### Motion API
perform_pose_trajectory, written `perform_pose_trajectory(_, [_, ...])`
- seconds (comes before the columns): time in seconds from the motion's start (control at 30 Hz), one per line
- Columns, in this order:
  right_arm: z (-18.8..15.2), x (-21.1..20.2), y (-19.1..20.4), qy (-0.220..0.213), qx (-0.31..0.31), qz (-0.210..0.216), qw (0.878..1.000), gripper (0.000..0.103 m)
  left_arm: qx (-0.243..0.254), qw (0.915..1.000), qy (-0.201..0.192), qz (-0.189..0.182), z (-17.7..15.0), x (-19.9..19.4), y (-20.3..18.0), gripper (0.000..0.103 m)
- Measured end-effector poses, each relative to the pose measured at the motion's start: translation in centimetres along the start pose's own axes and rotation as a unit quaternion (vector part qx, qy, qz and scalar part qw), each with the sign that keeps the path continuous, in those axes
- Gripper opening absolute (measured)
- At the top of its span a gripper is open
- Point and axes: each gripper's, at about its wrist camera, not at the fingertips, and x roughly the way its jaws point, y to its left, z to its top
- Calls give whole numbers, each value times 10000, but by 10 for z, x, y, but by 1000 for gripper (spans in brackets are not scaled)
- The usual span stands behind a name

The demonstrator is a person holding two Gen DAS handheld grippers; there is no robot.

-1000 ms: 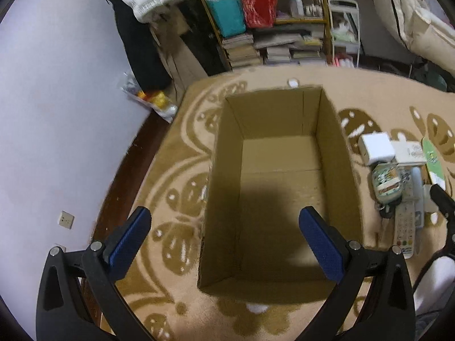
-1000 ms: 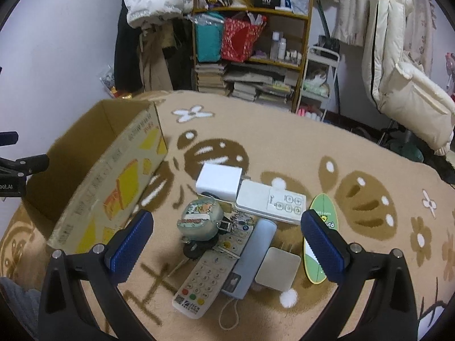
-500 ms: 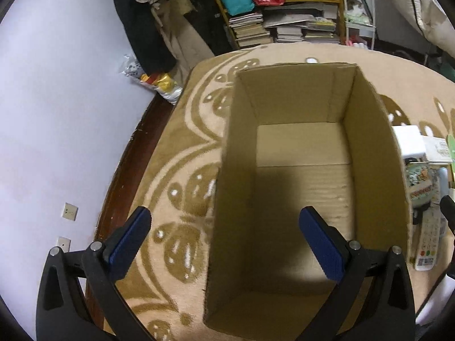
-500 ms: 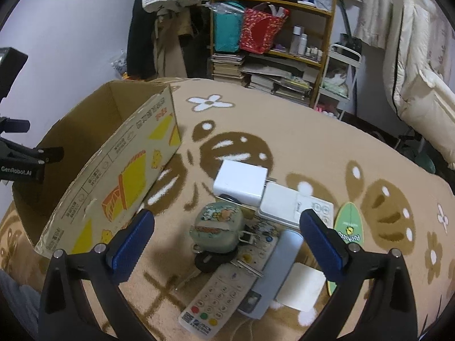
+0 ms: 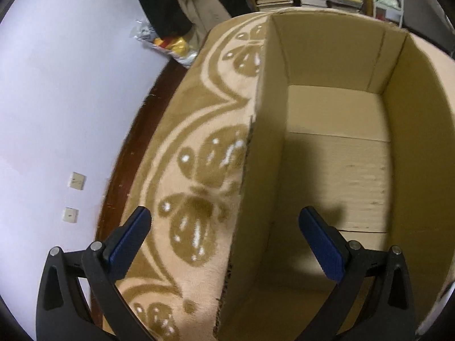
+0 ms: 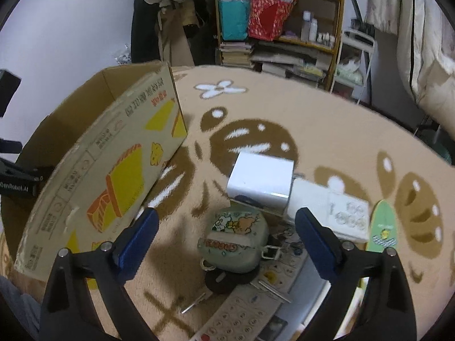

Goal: Organize rigid objects
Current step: 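Clamp the box wall with the left tool while the right tool approaches the cartoon case, then grasp the cartoon-printed case with the right tool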

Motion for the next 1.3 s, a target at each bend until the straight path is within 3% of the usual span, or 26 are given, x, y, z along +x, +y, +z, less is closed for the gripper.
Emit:
perform_pose_trajectory(0.17, [-1, 14, -4, 207, 75, -63, 9997, 88, 2, 9995, 296, 97, -1, 12, -5, 100])
perform_pose_trajectory(0.27, [1, 20, -7, 260, 158, -27, 9995, 74, 43, 9994, 315, 99, -2, 13, -7, 94])
perform_pose_trajectory(0.47, [-3, 30, -4, 422, 50, -112, 9990, 71, -35, 9995, 320, 55, -2, 12, -4, 92])
perform_pose_trajectory(0.53, [-3, 32, 0, 462, -44, -198, 9987, 71, -23, 9994, 333, 52, -2, 17, -1, 84])
perform_pose_trajectory(0.67, [-5, 31, 3, 404, -111, -453, 9981, 60, -6, 9990, 386, -222, -3, 17, -4, 80])
perform_pose_trajectory(0.77, [-5, 27, 2, 414, -67, -480, 9980, 60, 25, 9987, 390, -328, -4, 15, -7, 63])
perform_pose_trajectory(0.8, [-4, 25, 2, 385, -40, -469, 9982, 60, 27, 9983, 443, -369, -4, 15, -8, 55])
perform_pose_trajectory(1.3, [30, -38, 1, -793, 523, -249, 9952, 60, -174, 9944, 673, -798, -10, 17, 0, 27])
